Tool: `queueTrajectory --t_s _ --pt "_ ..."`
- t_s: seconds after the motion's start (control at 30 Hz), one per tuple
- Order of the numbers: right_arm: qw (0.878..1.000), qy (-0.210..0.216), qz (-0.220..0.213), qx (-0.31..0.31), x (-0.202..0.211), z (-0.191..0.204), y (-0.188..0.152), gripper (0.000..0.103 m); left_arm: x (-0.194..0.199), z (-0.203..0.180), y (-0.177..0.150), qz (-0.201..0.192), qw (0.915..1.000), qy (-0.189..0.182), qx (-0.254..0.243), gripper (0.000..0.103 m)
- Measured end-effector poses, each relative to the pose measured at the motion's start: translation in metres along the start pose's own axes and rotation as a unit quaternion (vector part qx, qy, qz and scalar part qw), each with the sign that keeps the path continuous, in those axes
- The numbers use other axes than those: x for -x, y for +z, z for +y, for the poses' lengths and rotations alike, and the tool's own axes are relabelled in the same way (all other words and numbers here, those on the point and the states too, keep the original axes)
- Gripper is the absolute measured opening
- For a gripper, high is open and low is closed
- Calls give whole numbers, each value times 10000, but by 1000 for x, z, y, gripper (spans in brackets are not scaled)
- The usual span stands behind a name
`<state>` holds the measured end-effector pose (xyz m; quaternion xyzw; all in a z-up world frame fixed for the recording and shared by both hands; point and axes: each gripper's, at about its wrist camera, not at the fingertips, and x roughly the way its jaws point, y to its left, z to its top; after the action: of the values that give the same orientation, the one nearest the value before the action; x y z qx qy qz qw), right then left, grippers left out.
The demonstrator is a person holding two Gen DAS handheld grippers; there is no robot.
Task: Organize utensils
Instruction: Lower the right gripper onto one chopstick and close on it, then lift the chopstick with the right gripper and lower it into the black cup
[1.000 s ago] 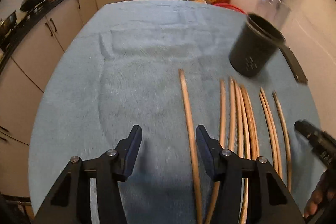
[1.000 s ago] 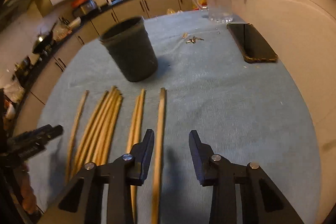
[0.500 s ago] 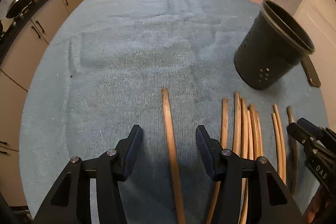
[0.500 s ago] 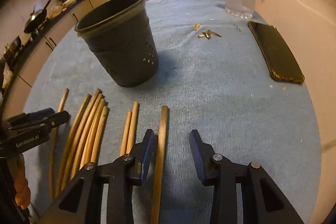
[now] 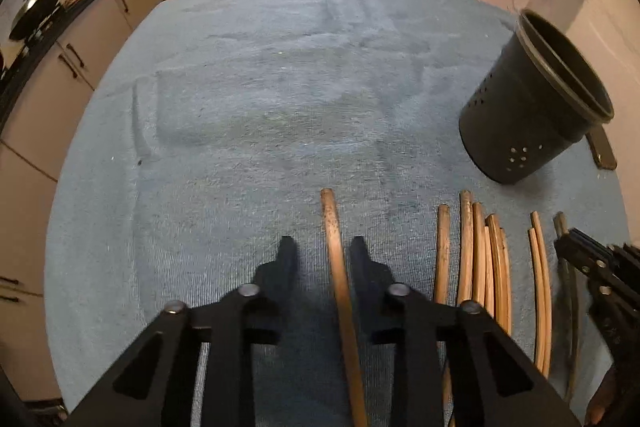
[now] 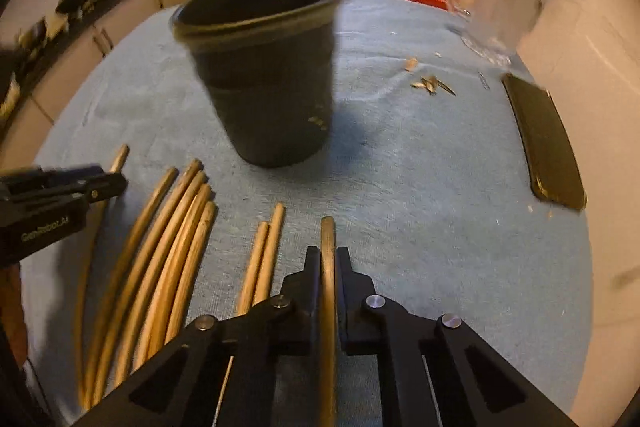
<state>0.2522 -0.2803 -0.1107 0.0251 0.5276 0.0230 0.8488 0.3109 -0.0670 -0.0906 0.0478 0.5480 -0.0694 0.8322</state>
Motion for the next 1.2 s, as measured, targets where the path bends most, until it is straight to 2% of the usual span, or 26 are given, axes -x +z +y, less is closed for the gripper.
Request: queueTrajectory --t_s 0.03,0.13,0.2,0.23,0.27,0.33,0.4,0.47,0.57,0.77,0.83,0.93,1.0,1.2 --pt "9998 110 -99 -106 6 -6 -2 8 3 -2 -4 -52 9999 12 -96 14" --pt "9977 182 -538 -379 32 -22 -8 8 4 -14 -10 -216 9974 301 -620 8" --pt "9947 331 -745 -625 50 -34 -13 8 14 -14 -10 -56 9973 475 -561 7" --pt "9930 424 -843 -708 59 -37 -15 8 21 -13 -10 -122 9970 572 -497 7" --pt "9913 434 -982 -767 70 -40 -18 8 45 -8 -11 -431 9969 563 -336 7" --pt "9869 456 -1318 -806 95 -44 -24 8 95 9 -17 -962 9952 80 131 7" --pt "9825 412 -1583 -895 118 -47 -29 8 134 24 -27 -1365 9891 -183 511 7" --pt "9761 471 -1870 -1003 140 -51 -42 8 162 33 -38 -1674 9826 -301 751 7" --pt "9680 505 -2160 -1171 163 -58 -52 8 185 40 -50 -1877 9775 -394 874 7" --pt "9549 393 -2705 -1158 225 -53 -75 8 194 44 -67 -2085 9745 -93 823 7" --pt "9516 413 -2868 -1024 238 -48 -79 8 199 42 -75 -2089 9742 -185 836 7" --pt "9470 400 -3013 -1040 250 -48 -82 8 208 37 -88 -2130 9742 -125 742 7" --pt "9436 374 -3109 -1076 255 -47 -81 8 213 34 -95 -2202 9731 108 674 8" --pt "9415 352 -3168 -1094 260 -47 -87 8 218 36 -100 -2238 9721 -62 695 7"
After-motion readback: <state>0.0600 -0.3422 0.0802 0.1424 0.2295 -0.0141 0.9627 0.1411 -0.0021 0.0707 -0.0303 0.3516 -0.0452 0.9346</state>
